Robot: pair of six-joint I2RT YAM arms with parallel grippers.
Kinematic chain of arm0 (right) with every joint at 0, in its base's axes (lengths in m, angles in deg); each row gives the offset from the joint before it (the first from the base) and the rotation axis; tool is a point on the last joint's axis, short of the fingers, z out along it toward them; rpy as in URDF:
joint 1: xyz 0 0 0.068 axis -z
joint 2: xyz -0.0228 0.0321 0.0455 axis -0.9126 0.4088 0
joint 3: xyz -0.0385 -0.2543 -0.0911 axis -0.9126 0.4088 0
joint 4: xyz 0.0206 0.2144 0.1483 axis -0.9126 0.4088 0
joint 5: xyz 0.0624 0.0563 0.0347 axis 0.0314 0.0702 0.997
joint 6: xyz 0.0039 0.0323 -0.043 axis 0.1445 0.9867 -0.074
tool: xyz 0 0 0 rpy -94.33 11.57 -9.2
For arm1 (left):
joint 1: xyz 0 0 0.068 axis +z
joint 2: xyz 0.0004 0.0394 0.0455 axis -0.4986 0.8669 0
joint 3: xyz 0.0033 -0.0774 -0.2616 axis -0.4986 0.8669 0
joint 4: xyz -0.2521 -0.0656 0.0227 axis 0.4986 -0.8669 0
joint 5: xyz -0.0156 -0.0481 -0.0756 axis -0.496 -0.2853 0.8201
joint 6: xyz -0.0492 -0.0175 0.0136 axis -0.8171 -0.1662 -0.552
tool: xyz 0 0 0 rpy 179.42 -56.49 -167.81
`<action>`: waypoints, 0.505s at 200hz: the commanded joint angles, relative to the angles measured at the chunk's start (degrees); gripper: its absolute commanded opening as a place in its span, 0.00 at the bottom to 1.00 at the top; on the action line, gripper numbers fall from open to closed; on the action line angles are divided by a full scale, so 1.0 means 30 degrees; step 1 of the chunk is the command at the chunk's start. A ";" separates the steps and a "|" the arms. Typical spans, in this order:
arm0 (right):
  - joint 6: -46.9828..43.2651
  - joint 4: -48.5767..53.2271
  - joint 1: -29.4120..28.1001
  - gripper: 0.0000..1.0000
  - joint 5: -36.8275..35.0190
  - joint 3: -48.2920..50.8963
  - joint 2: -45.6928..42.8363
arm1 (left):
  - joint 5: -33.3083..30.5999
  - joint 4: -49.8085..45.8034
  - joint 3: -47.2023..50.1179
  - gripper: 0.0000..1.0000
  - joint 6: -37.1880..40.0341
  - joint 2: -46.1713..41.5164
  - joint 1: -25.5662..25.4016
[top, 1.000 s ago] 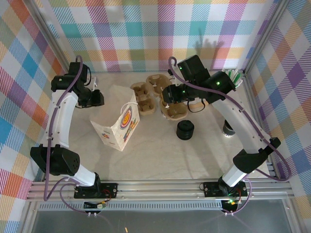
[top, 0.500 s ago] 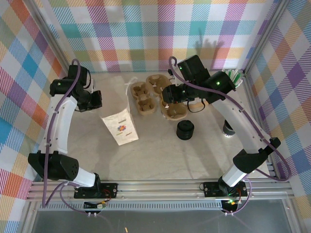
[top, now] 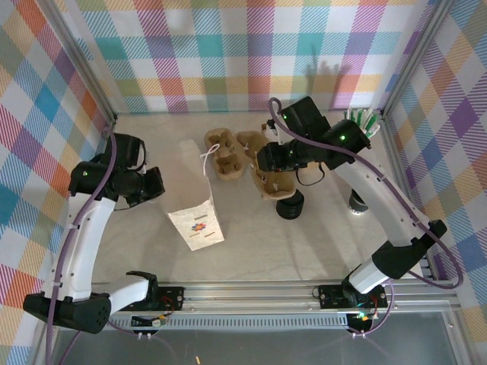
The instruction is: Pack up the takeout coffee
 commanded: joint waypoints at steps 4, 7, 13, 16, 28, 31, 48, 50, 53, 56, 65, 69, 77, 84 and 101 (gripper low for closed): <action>0.1509 -0.0265 0.0064 0.36 -0.0251 -0.0026 -0.0770 | 0.0366 0.0984 0.0831 0.00 -0.1752 -0.0459 -0.1250; 0.1569 -0.0222 0.0077 0.36 -0.0279 -0.0066 -0.0771 | 0.0366 0.1017 0.0910 0.00 -0.1842 -0.0479 -0.1386; 0.1687 -0.0135 0.0082 0.36 -0.0349 -0.0109 -0.0758 | 0.0393 0.1069 0.1042 0.00 -0.1993 -0.0510 -0.1624; 0.1742 -0.0096 0.0079 0.36 -0.0372 -0.0153 -0.0758 | 0.0435 0.1079 0.1131 0.00 -0.2064 -0.0509 -0.1715; 0.2026 0.0039 0.0079 0.36 -0.0401 -0.0361 -0.0712 | 0.0583 0.1168 0.1370 0.00 -0.2254 -0.0537 -0.1958; 0.2099 0.0050 0.0093 0.35 -0.0397 -0.0375 -0.0727 | 0.0598 0.1212 0.1402 0.00 -0.2251 -0.0538 -0.2039; 0.2277 0.0122 0.0079 0.36 -0.0780 -0.0422 -0.0883 | 0.0329 0.1296 0.1618 0.00 -0.2298 -0.0664 -0.2452; 0.2280 0.0114 0.0064 0.36 -0.0843 -0.0414 -0.0909 | 0.0313 0.1347 0.1638 0.00 -0.2284 -0.0669 -0.2493; 0.2281 0.0133 0.0077 0.36 -0.0939 -0.0459 -0.0931 | 0.0282 0.1392 0.1710 0.00 -0.2295 -0.0701 -0.2545; 0.2277 0.0157 0.0079 0.36 -0.0999 -0.0464 -0.0944 | 0.0238 0.1423 0.1738 0.00 -0.2282 -0.0745 -0.2581; 0.2281 0.0146 0.0079 0.36 -0.1122 -0.0653 -0.0990 | 0.0060 0.1592 0.1846 0.00 -0.2347 -0.0806 -0.2746; 0.2267 0.0152 0.0064 0.36 -0.1164 -0.0750 -0.0977 | -0.0012 0.1689 0.1876 0.00 -0.2342 -0.0802 -0.2794; 0.2243 0.0168 0.0079 0.36 -0.1238 -0.0948 -0.0976 | -0.0073 0.1850 0.1880 0.00 -0.2397 -0.0849 -0.2856; 0.2242 0.0234 0.0079 0.36 -0.1286 -0.1162 -0.0947 | -0.0088 0.1978 0.1852 0.00 -0.2465 -0.0878 -0.2909; 0.2180 0.0488 0.0086 0.36 -0.1415 -0.1776 -0.0830 | 0.0209 0.2480 0.1835 0.00 -0.2569 -0.0955 -0.3026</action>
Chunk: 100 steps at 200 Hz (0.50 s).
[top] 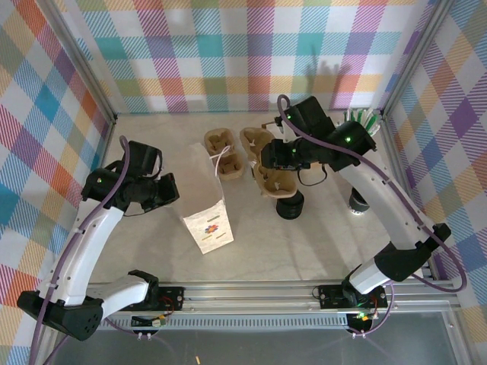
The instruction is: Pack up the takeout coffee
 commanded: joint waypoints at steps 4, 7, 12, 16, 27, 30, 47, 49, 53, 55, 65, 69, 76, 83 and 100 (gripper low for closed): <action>0.0225 0.0465 0.0079 0.36 -0.0446 -0.1418 -0.0510 | 0.0188 0.0756 0.0154 0.00 -0.0512 -0.0344 -0.0382; 0.0185 0.0498 0.0079 0.36 -0.0481 -0.1504 -0.0509 | 0.0190 0.0777 0.0127 0.00 -0.0495 -0.0328 -0.0423; 0.0191 0.0550 0.0079 0.36 -0.0498 -0.1624 -0.0508 | 0.0176 0.0741 0.0033 0.00 -0.0544 -0.0298 -0.0487; 0.0163 0.0571 0.0079 0.36 -0.0517 -0.1743 -0.0508 | 0.0122 0.0667 -0.0005 0.00 -0.0555 -0.0274 -0.0552; 0.0131 0.0640 0.0086 0.35 -0.0491 -0.2063 -0.0480 | -0.0039 0.0477 -0.0110 0.00 -0.0629 -0.0276 -0.0758; 0.0129 0.0670 0.0094 0.35 -0.0483 -0.2167 -0.0479 | -0.0054 0.0446 -0.0111 0.00 -0.0649 -0.0261 -0.0804; 0.0026 0.0969 -0.0044 0.34 -0.0501 -0.2913 -0.0255 | -0.0045 0.0431 0.0075 0.00 -0.0876 -0.0356 -0.1139; -0.0024 0.1033 -0.0098 0.34 -0.0559 -0.3050 -0.0225 | -0.0059 0.0435 0.0111 0.00 -0.0915 -0.0349 -0.1188; -0.0154 0.1185 -0.0207 0.34 -0.0663 -0.3386 -0.0077 | -0.0067 0.0452 0.0148 0.00 -0.0944 -0.0373 -0.1305; -0.0230 0.1263 -0.0286 0.34 -0.0724 -0.3557 -0.0012 | -0.0086 0.0447 0.0174 0.00 -0.0969 -0.0390 -0.1369; -0.0512 0.1777 -0.0525 0.34 -0.0950 -0.4359 0.0339 | -0.0287 0.0427 0.0283 0.00 -0.1070 -0.0373 -0.1670; -0.0564 0.1938 -0.0613 0.34 -0.0959 -0.4605 0.0458 | -0.0378 0.0439 0.0313 0.00 -0.1115 -0.0370 -0.1802; -0.0643 0.2168 -0.0724 0.34 -0.0945 -0.5056 0.0662 | -0.0471 0.0455 0.0317 0.00 -0.1173 -0.0334 -0.1977; -0.0674 0.2303 -0.0829 0.34 -0.0931 -0.5408 0.0799 | -0.0552 0.0492 0.0314 0.01 -0.1220 -0.0270 -0.2107; -0.0748 0.2452 -0.1212 0.34 -0.0985 -0.6194 0.1093 | -0.0810 0.0570 0.0243 0.10 -0.1439 -0.0186 -0.2449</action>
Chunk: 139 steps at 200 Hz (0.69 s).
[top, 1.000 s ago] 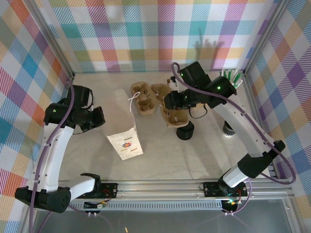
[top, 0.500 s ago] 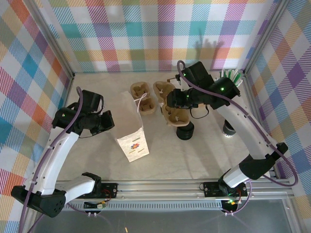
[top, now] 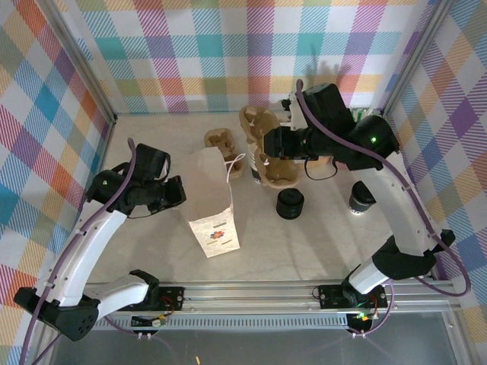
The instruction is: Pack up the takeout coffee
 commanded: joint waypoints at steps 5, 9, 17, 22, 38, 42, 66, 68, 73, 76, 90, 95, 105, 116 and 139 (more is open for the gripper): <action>-0.0427 0.1015 -0.0571 0.34 -0.0267 -0.1400 0.0656 | -0.0563 0.0286 0.0070 0.12 -0.0633 -0.0119 -0.0629; -0.0408 0.1060 -0.0687 0.34 -0.0262 -0.1641 0.0743 | -0.0656 0.0285 0.0015 0.13 -0.0686 -0.0091 -0.0682; -0.0356 0.1220 -0.0918 0.34 -0.0233 -0.2138 0.1010 | -0.0768 0.0359 -0.0037 0.14 -0.0836 -0.0086 -0.0795; -0.0326 0.1364 -0.1078 0.34 -0.0257 -0.2523 0.1200 | -0.0807 0.0411 -0.0023 0.15 -0.0896 -0.0116 -0.0873; -0.0194 0.1681 -0.1775 0.34 -0.0403 -0.3652 0.1873 | -0.0851 0.0631 0.0018 0.17 -0.1229 -0.0149 -0.1022; -0.0154 0.1721 -0.1952 0.34 -0.0448 -0.3896 0.2023 | -0.0844 0.0703 0.0035 0.17 -0.1336 -0.0144 -0.1089; 0.0305 0.1414 -0.2955 0.34 -0.0657 -0.4792 0.2711 | -0.1047 0.0937 0.0036 0.21 -0.1747 -0.0060 -0.1459; 0.0352 0.1328 -0.3048 0.34 -0.0667 -0.4780 0.2734 | -0.1070 0.0963 0.0036 0.21 -0.1768 -0.0041 -0.1472; 0.0488 0.1149 -0.3233 0.33 -0.0650 -0.4781 0.2788 | -0.1100 0.1030 0.0035 0.21 -0.1848 -0.0020 -0.1558; 0.0535 0.1030 -0.3345 0.33 -0.0690 -0.4802 0.2830 | -0.1107 0.1065 0.0036 0.21 -0.1869 -0.0006 -0.1600; 0.0888 0.0631 -0.3749 0.34 -0.0731 -0.4798 0.3033 | -0.1236 0.1185 0.0007 0.21 -0.2089 0.0093 -0.1816; 0.0996 0.0453 -0.3872 0.33 -0.0716 -0.4763 0.3103 | -0.1322 0.1233 0.0007 0.21 -0.2200 0.0121 -0.1919; 0.1124 0.0119 -0.4047 0.33 -0.0522 -0.4621 0.3221 | -0.1605 0.1302 0.0007 0.20 -0.2457 0.0137 -0.2154; 0.1230 -0.0125 -0.4127 0.33 -0.0373 -0.4455 0.3399 | -0.1806 0.1403 0.0050 0.18 -0.2870 0.0157 -0.2368; 0.1286 -0.0363 -0.4173 0.33 -0.0352 -0.4395 0.3779 | -0.2114 0.2071 0.0462 0.14 -0.3815 0.0003 -0.2810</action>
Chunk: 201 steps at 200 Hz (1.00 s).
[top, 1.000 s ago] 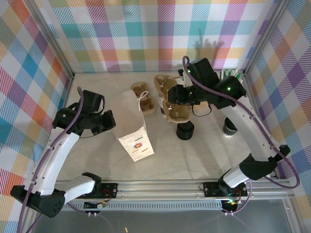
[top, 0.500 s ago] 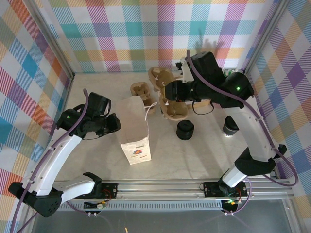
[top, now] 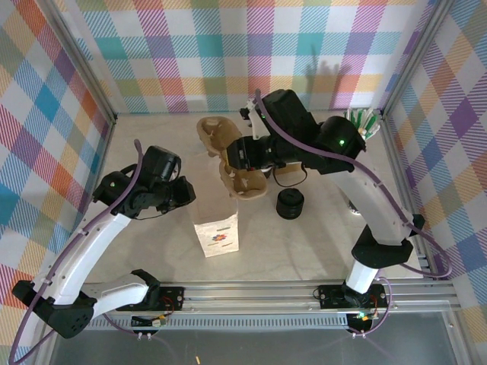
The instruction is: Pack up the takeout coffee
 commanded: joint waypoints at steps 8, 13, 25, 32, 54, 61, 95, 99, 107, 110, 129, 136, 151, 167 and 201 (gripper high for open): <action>0.0425 -0.0866 -0.0128 0.33 0.0006 -0.0131 0.0459 | -0.0787 0.1072 0.0562 0.13 -0.1630 -0.0165 -0.0629; 0.0446 -0.0897 -0.0112 0.33 -0.0034 -0.0133 0.0515 | -0.0847 0.1228 0.0680 0.13 -0.1853 -0.0235 -0.0691; 0.0434 -0.0991 -0.0116 0.33 -0.0106 -0.0118 0.0655 | -0.0939 0.1602 0.0983 0.12 -0.2370 -0.0427 -0.0813; 0.0476 -0.1046 -0.0122 0.33 -0.0122 -0.0144 0.0737 | -0.0968 0.1815 0.1166 0.12 -0.2668 -0.0569 -0.0894; 0.0499 -0.1154 -0.0126 0.33 -0.0009 -0.0133 0.1093 | -0.1042 0.2473 0.1980 0.12 -0.3465 -0.1012 -0.1030; 0.0545 -0.1183 -0.0115 0.33 0.0074 -0.0133 0.1196 | -0.1068 0.2582 0.2146 0.12 -0.3658 -0.1129 -0.1062; 0.0670 -0.1556 -0.0122 0.33 0.0184 -0.0240 0.1671 | -0.1053 0.2928 0.2351 0.17 -0.4203 -0.1558 -0.1083; 0.0693 -0.1609 -0.0105 0.33 0.0210 -0.0262 0.1723 | -0.1057 0.2929 0.2315 0.17 -0.4276 -0.1597 -0.1092; 0.0789 -0.1714 -0.0158 0.33 0.0214 -0.0294 0.1812 | -0.1028 0.2998 0.2258 0.19 -0.4372 -0.1624 -0.1105; 0.0831 -0.1758 -0.0159 0.33 0.0214 -0.0288 0.1834 | -0.1009 0.3014 0.2250 0.19 -0.4426 -0.1643 -0.1108; 0.1047 -0.1979 -0.0210 0.33 0.0314 -0.0315 0.2103 | -0.0905 0.3189 0.2303 0.21 -0.4596 -0.1650 -0.1102; 0.1084 -0.2053 -0.0239 0.33 0.0376 -0.0338 0.2204 | -0.0853 0.3249 0.2361 0.22 -0.4605 -0.1650 -0.1100; 0.1136 -0.2101 -0.0347 0.33 0.0448 -0.0397 0.2477 | -0.0933 0.3164 0.2450 0.22 -0.4686 -0.1698 -0.1089; 0.1137 -0.2151 -0.0432 0.33 0.0419 -0.0418 0.2781 | -0.1156 0.3189 0.2612 0.22 -0.4886 -0.1886 -0.1088; 0.1174 -0.2408 -0.0669 0.33 0.0331 -0.0419 0.3476 | -0.1689 0.3207 0.2830 0.22 -0.5245 -0.2523 -0.1107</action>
